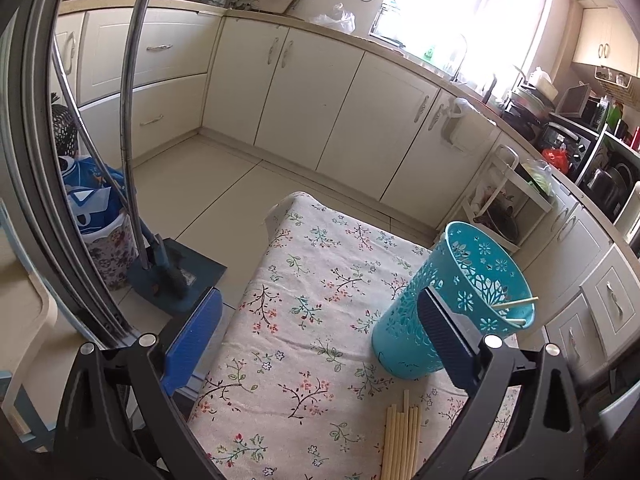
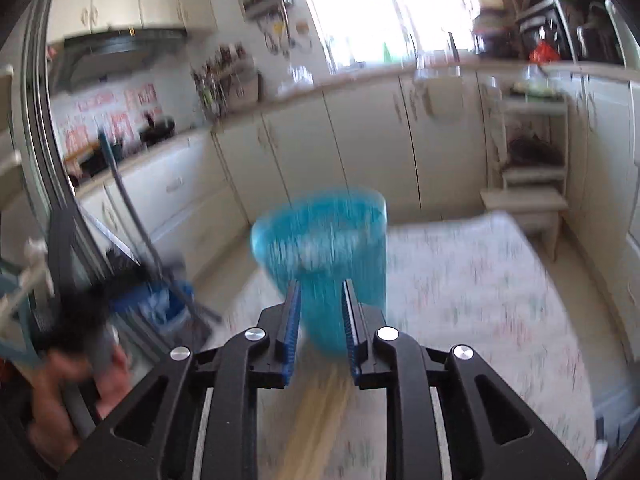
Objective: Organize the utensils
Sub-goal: 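Bring both open grippers back down to the chopstick bundle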
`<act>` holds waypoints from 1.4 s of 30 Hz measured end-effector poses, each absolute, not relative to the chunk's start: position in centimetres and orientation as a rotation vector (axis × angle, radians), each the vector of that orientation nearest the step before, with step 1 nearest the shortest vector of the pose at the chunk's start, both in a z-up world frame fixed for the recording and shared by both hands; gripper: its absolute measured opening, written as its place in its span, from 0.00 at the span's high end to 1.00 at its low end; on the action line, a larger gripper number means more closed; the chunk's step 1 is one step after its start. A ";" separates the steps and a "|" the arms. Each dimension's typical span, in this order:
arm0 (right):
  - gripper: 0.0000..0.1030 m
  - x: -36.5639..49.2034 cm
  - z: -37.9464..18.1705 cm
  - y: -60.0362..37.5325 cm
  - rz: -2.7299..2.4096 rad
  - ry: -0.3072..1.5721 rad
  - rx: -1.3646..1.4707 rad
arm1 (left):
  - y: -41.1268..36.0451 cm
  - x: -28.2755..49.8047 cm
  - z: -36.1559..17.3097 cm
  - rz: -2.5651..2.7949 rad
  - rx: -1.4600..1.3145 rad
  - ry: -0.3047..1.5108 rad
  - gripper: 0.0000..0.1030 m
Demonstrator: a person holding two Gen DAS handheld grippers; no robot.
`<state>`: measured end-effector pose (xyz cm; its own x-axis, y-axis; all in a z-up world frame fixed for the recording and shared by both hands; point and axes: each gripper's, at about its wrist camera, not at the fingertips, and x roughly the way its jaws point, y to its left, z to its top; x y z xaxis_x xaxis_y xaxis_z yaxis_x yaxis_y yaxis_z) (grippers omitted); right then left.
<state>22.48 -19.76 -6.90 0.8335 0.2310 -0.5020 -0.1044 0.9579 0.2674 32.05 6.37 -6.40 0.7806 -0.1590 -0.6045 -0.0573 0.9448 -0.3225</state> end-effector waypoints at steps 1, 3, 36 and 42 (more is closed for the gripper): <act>0.79 22.4 -8.7 -19.4 0.179 0.622 0.231 | 6.1 31.9 -6.4 -0.059 -0.325 0.677 0.09; 0.81 22.7 -11.4 -18.7 0.186 0.721 0.231 | 5.7 31.5 -6.6 -0.065 -0.302 0.682 0.09; 0.96 23.3 -18.4 -21.9 0.071 0.854 0.166 | -4.2 30.4 -17.7 -0.215 0.159 1.075 0.09; 0.96 23.4 -18.5 -22.3 0.088 0.852 0.192 | -4.6 30.5 -18.4 -0.213 0.169 1.089 0.09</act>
